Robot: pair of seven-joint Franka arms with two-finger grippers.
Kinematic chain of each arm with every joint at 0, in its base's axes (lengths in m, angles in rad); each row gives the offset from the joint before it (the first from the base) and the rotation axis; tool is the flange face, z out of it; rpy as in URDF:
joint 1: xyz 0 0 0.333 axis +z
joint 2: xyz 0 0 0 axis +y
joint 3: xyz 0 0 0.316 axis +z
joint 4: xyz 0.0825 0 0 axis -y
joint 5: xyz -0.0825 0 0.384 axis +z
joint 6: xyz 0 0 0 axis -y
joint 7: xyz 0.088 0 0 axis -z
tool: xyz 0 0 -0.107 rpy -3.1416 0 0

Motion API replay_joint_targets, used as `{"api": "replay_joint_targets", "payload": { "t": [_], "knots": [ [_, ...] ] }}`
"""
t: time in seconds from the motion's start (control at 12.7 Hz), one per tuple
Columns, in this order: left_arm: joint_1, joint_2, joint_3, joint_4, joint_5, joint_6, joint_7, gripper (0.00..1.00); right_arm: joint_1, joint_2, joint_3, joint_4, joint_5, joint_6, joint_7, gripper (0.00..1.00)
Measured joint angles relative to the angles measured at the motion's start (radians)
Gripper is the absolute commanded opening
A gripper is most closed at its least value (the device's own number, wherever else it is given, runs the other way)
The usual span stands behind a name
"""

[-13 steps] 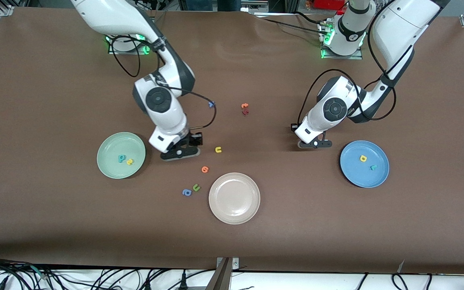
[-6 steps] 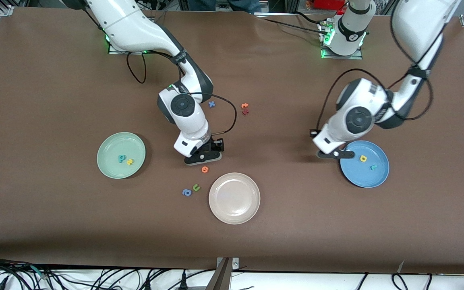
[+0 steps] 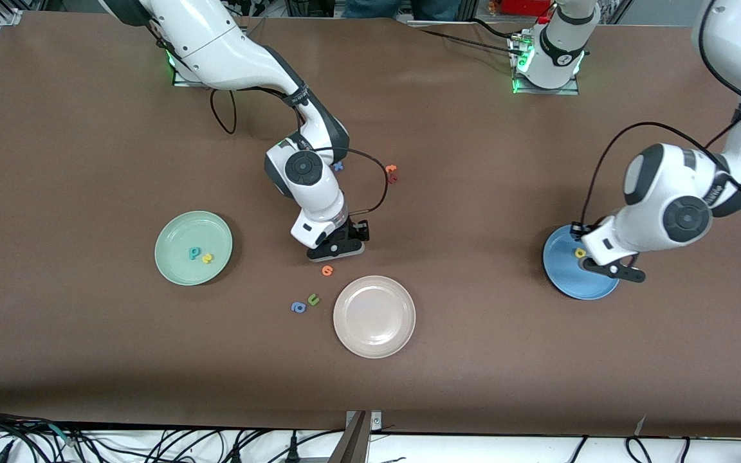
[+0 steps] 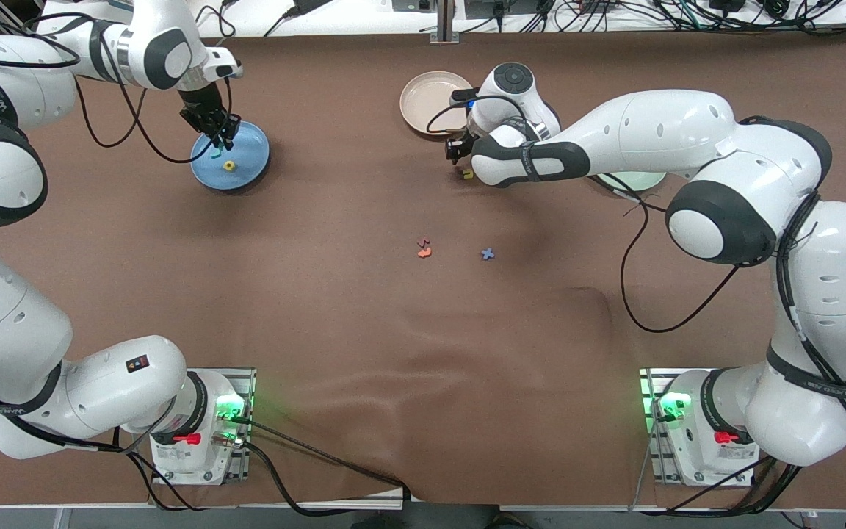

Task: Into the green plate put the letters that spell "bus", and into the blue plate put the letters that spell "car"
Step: 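Drop the teal c onto the blue plate while the right gripper reaches yellow u, then grasp the yellow u with the right gripper while the left gripper returns to rest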

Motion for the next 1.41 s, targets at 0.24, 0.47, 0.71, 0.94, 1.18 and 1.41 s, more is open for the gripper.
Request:
{"api": "replay_joint_targets", "payload": {
  "t": [0.24, 0.47, 0.71, 0.94, 1.18, 1.41],
  "knots": [
    [0.005, 0.064, 0.037, 0.011, 0.009, 0.095, 0.042, 1.00, 0.004, 0.004, 0.004, 0.000, 0.001, -0.003, 0.006, 0.68],
    [0.005, 0.058, 0.011, 0.056, 0.009, 0.064, 0.042, 1.00, 0.007, 0.012, 0.005, 0.000, 0.003, -0.003, 0.011, 0.68],
    [0.003, -0.006, -0.054, 0.211, -0.027, -0.201, 0.027, 1.00, 0.007, 0.019, 0.005, -0.001, 0.003, -0.004, 0.013, 0.67],
    [0.002, -0.056, -0.106, 0.436, -0.056, -0.474, 0.027, 1.00, 0.007, 0.021, 0.006, -0.001, 0.003, -0.012, 0.014, 0.63],
    [-0.005, -0.093, -0.134, 0.589, -0.060, -0.607, 0.030, 1.00, 0.007, 0.021, 0.005, -0.001, 0.003, -0.014, 0.014, 0.58],
    [-0.185, -0.186, 0.089, 0.609, -0.181, -0.585, 0.027, 1.00, 0.006, 0.021, 0.004, 0.000, 0.003, -0.018, 0.014, 0.58]
  ]
}}
